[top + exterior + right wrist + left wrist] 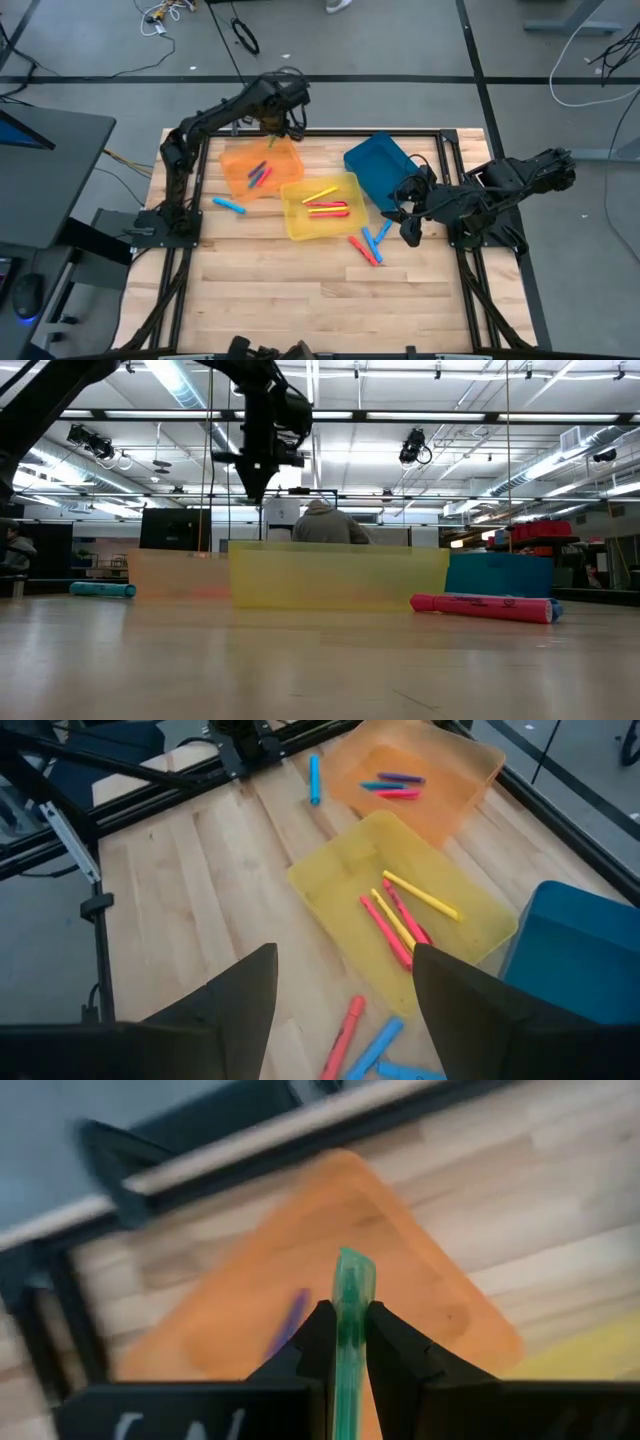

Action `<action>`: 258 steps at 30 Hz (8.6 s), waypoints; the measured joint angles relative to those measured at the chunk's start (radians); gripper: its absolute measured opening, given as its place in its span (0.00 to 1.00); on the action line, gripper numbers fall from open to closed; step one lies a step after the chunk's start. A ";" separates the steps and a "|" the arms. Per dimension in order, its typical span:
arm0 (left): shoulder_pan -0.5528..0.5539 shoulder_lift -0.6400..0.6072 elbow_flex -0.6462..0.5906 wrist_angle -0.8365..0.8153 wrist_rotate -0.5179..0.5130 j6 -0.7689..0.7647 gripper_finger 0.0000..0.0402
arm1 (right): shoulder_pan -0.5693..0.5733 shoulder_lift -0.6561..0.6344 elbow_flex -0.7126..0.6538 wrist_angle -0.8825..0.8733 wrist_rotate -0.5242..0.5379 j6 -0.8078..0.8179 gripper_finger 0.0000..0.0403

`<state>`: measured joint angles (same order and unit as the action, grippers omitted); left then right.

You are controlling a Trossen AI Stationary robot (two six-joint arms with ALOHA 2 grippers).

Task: Pick & Place Markers
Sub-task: Put the green pen into the orange bin, then put the bottom right blue large highlighter into the blue bin

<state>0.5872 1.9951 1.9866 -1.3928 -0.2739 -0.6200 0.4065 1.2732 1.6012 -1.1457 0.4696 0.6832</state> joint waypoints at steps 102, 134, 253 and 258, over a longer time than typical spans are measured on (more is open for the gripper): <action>-0.558 -0.612 -0.520 0.273 0.049 0.529 0.29 | -0.201 0.105 -0.594 0.086 -0.287 1.421 0.58; -0.558 -0.612 -0.520 0.259 0.050 0.562 0.29 | -0.291 0.460 -0.623 0.277 -0.347 1.318 0.58; -0.559 -0.612 -0.520 0.283 0.023 0.376 0.29 | -1.032 0.596 -0.062 0.014 -0.425 -0.441 0.14; -0.559 -0.612 -0.520 0.286 0.015 0.358 0.29 | -1.030 0.597 -0.153 0.082 -0.451 -0.447 0.14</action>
<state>0.0284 1.3828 1.4662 -1.1067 -0.2588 -0.2618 -0.6238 1.8702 1.4479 -1.0639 0.0190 0.2365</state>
